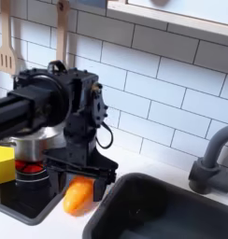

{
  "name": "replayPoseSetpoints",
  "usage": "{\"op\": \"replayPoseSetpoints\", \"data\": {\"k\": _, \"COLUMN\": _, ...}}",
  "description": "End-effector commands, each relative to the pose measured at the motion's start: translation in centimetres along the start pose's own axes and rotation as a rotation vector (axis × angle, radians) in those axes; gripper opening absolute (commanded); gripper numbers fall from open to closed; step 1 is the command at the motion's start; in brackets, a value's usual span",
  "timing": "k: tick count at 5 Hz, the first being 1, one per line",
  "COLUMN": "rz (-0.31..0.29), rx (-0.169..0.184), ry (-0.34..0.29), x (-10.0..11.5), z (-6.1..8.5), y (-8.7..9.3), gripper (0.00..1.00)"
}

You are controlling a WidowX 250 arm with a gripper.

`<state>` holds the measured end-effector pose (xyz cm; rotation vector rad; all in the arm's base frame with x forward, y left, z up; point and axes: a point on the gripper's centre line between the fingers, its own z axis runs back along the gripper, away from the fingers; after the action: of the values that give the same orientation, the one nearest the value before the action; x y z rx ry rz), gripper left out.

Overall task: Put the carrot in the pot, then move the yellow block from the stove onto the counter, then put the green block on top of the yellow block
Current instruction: 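Put the carrot in the pot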

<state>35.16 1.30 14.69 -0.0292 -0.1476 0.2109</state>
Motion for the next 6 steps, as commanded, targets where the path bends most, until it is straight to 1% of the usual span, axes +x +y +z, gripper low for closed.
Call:
{"op": "replayPoseSetpoints", "data": {"k": 1, "rz": 0.003, "rx": 0.002, "ry": -0.007, "x": 0.1, "z": -0.3, "y": 0.2, "gripper": 1.00}}
{"op": "replayPoseSetpoints", "data": {"k": 2, "rz": -0.001, "rx": 0.023, "ry": -0.005, "x": -0.1, "z": -0.5, "y": 0.4, "gripper": 0.20}}
{"op": "replayPoseSetpoints", "data": {"k": 3, "rz": 0.026, "rx": 0.006, "ry": -0.026, "x": 0.0, "z": -0.4, "y": 0.8, "gripper": 0.00}}
{"op": "replayPoseSetpoints", "data": {"k": 4, "rz": 0.020, "rx": 0.007, "ry": -0.029, "x": -0.1, "z": -0.6, "y": 0.7, "gripper": 0.00}}
{"op": "replayPoseSetpoints", "data": {"k": 5, "rz": 0.029, "rx": -0.002, "ry": -0.042, "x": 0.1, "z": 0.3, "y": 1.2, "gripper": 0.00}}
{"op": "replayPoseSetpoints", "data": {"k": 6, "rz": 0.017, "rx": -0.030, "ry": -0.036, "x": 0.0, "z": 1.1, "y": 1.4, "gripper": 0.00}}
